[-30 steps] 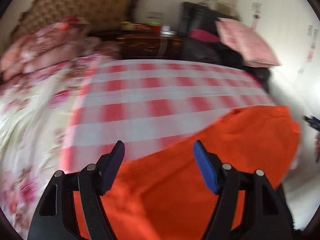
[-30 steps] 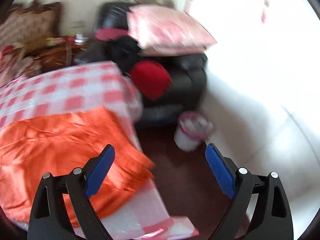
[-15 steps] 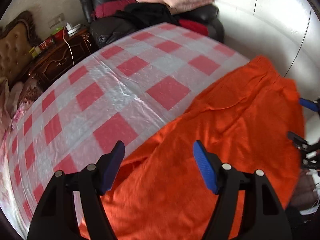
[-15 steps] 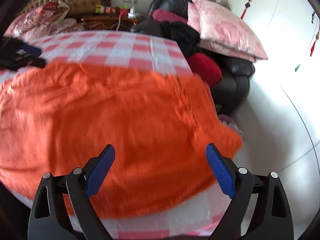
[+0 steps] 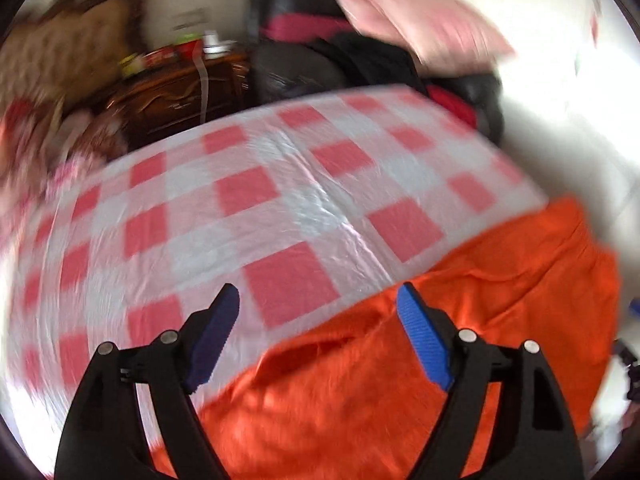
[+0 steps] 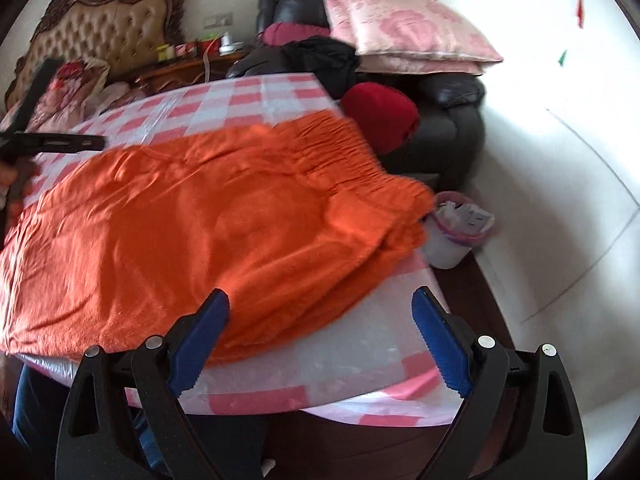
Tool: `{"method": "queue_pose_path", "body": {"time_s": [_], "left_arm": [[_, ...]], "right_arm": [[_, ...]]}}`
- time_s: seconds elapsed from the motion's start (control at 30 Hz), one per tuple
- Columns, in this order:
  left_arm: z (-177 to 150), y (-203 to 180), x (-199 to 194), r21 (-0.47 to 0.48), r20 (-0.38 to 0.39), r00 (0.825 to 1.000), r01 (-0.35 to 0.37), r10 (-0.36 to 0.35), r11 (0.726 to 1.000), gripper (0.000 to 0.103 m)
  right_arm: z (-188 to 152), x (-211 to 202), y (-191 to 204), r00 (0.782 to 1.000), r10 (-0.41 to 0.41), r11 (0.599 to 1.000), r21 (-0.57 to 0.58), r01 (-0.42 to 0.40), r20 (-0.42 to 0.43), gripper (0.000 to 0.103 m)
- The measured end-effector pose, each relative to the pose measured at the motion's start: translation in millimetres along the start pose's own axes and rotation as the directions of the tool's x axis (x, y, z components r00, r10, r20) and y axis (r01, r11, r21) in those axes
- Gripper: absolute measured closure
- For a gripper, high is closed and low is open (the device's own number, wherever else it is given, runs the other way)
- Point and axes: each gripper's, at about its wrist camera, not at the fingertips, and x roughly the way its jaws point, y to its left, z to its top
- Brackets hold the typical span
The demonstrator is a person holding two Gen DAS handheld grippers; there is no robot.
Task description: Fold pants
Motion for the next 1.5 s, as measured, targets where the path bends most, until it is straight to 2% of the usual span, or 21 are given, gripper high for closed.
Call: {"method": "queue_pose_path", "body": {"time_s": [0.17,0.2,0.23,0.33,0.4,0.43,0.5,0.6,0.7,0.77,0.83,0.87,0.93,1.0,1.1,1.2,1.27,1.33,1.4,1.43,1.5], "left_arm": [[-49,26,-59,-0.200,0.093,0.992,0.105,-0.088,0.974,0.022],[-62,29,-69,-0.221,0.103,0.989,0.130,-0.110,0.966,0.022],[-72,30,-77,-0.235,0.111,0.987,0.141,-0.117,0.962,0.022],[-114,39,-107,-0.300,0.134,0.982,0.167,-0.132,0.939,0.022],[-148,54,-127,-0.375,0.154,0.977,0.197,-0.148,0.906,0.023],[-162,60,-135,-0.408,0.160,0.975,0.207,-0.154,0.889,0.023],[-193,81,-158,-0.473,0.161,0.982,0.164,-0.098,0.866,0.024],[-234,119,-201,-0.555,0.169,0.985,0.084,0.013,0.828,0.024],[-281,165,-250,-0.689,0.173,0.973,0.010,0.150,0.725,0.025],[-310,190,-277,-0.767,0.164,0.957,-0.029,0.240,0.641,0.028],[-349,218,-298,-0.863,0.163,0.943,-0.007,0.291,0.506,0.031],[-373,232,-305,-0.910,0.166,0.941,0.031,0.294,0.413,0.034],[-408,248,-307,-0.949,0.210,0.945,0.135,0.250,0.285,0.036],[-433,256,-301,-0.952,0.269,0.942,0.228,0.200,0.204,0.037],[-455,264,-280,-0.930,0.362,0.923,0.347,0.132,0.123,0.041],[-466,269,-255,-0.885,0.465,0.881,0.460,0.088,0.070,0.045],[-469,276,-239,-0.836,0.547,0.835,0.544,0.052,0.073,0.045],[-470,284,-225,-0.818,0.575,0.817,0.573,0.039,0.055,0.045],[-465,286,-218,-0.784,0.616,0.787,0.613,0.004,0.093,0.046],[-464,287,-216,-0.790,0.608,0.794,0.604,0.003,0.102,0.050],[-458,288,-219,-0.781,0.616,0.788,0.611,-0.005,0.131,0.078]], "right_arm": [[30,-4,-66,0.998,0.000,0.977,0.212,-0.014,0.065,0.014],[37,-1,-78,0.997,0.015,0.970,0.241,-0.032,0.071,0.022],[47,3,-87,0.997,0.033,0.969,0.244,-0.050,0.072,0.029],[65,23,-93,0.989,0.149,0.963,0.224,-0.149,0.017,0.031],[70,36,-89,0.987,0.162,0.967,0.204,-0.155,-0.019,0.032],[70,41,-86,0.986,0.166,0.970,0.185,-0.157,-0.032,0.046],[64,51,-74,0.987,0.129,0.985,0.125,-0.117,-0.092,0.077],[49,55,-68,0.990,0.081,0.992,0.103,-0.070,-0.113,0.076],[45,37,-72,0.996,0.062,0.987,0.151,-0.053,-0.061,0.073],[43,12,-66,1.000,0.026,0.985,0.170,-0.026,0.003,0.064],[39,-9,-43,0.997,0.051,0.991,0.121,-0.058,0.063,0.032],[35,-18,-26,0.994,0.067,0.995,0.072,-0.073,0.081,0.029],[29,-30,3,0.989,0.119,0.993,0.015,-0.121,0.085,0.028],[20,-39,28,0.976,0.206,0.978,0.013,-0.207,0.068,0.026],[13,-45,66,0.955,0.296,0.955,-0.043,-0.295,0.018,0.026],[8,-51,98,0.947,0.320,0.941,-0.108,-0.319,-0.010,0.025],[4,-51,112,0.940,0.340,0.932,-0.122,-0.342,-0.032,0.024],[-1,-49,128,0.934,0.352,0.922,-0.149,-0.357,-0.061,0.023],[-6,-48,140,0.932,0.352,0.916,-0.174,-0.362,-0.086,0.023],[-8,-48,145,0.929,0.357,0.911,-0.183,-0.369,-0.096,0.023],[-14,-49,154,0.926,0.360,0.906,-0.198,-0.375,-0.112,0.022]]}}
